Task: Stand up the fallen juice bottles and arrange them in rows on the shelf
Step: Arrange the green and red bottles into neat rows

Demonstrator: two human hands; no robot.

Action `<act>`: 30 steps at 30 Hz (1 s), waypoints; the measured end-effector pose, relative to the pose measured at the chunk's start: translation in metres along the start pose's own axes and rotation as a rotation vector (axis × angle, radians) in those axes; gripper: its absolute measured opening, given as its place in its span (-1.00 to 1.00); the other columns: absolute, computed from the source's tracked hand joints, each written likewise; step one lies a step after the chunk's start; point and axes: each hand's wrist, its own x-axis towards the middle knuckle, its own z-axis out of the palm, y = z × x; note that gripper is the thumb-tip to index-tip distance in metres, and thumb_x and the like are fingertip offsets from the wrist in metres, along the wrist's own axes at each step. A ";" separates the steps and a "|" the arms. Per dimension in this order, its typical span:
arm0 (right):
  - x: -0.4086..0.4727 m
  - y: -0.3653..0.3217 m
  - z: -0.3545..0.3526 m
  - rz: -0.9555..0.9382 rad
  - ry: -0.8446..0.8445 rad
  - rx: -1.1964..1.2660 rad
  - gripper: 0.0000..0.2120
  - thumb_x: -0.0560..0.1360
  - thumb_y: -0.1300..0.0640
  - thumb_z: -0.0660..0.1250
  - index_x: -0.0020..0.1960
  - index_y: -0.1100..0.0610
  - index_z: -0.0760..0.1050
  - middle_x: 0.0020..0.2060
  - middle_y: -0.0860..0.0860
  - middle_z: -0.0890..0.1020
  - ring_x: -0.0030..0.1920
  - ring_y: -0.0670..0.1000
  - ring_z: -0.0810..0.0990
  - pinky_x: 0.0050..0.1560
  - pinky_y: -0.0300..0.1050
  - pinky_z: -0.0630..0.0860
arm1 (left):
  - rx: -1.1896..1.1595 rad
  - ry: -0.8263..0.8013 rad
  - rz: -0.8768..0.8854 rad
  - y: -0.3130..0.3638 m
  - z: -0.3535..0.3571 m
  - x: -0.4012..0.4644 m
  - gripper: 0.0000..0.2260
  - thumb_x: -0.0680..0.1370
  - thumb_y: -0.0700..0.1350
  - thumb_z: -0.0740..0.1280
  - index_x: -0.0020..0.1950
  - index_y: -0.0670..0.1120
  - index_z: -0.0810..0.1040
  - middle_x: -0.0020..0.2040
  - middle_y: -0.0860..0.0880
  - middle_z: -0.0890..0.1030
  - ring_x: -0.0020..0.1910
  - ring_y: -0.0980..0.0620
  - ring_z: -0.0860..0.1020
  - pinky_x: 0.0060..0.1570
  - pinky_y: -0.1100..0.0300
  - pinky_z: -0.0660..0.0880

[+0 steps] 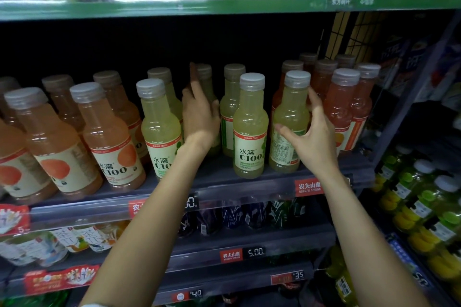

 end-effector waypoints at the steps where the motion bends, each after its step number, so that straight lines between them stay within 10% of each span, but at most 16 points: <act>1: 0.000 0.000 0.000 0.000 0.001 0.002 -0.16 0.38 0.02 0.49 0.51 0.01 0.11 0.31 -0.01 0.47 0.24 -0.12 0.42 0.13 -0.32 0.32 | -0.016 -0.014 -0.014 0.000 -0.003 -0.001 -0.24 0.55 -0.26 0.31 0.57 -0.07 -0.14 0.38 -0.27 0.32 0.27 -0.25 0.43 0.18 -0.01 0.41; 30: 0.002 0.003 0.002 0.007 -0.020 -0.008 -0.16 0.39 0.02 0.48 0.51 -0.02 0.06 0.32 0.03 0.46 0.28 0.01 0.45 0.19 -0.22 0.34 | -0.105 -0.137 -0.035 0.007 -0.015 0.016 -0.31 0.58 -0.22 0.30 0.57 -0.07 -0.06 0.51 -0.18 0.25 0.48 -0.12 0.24 0.38 0.09 0.21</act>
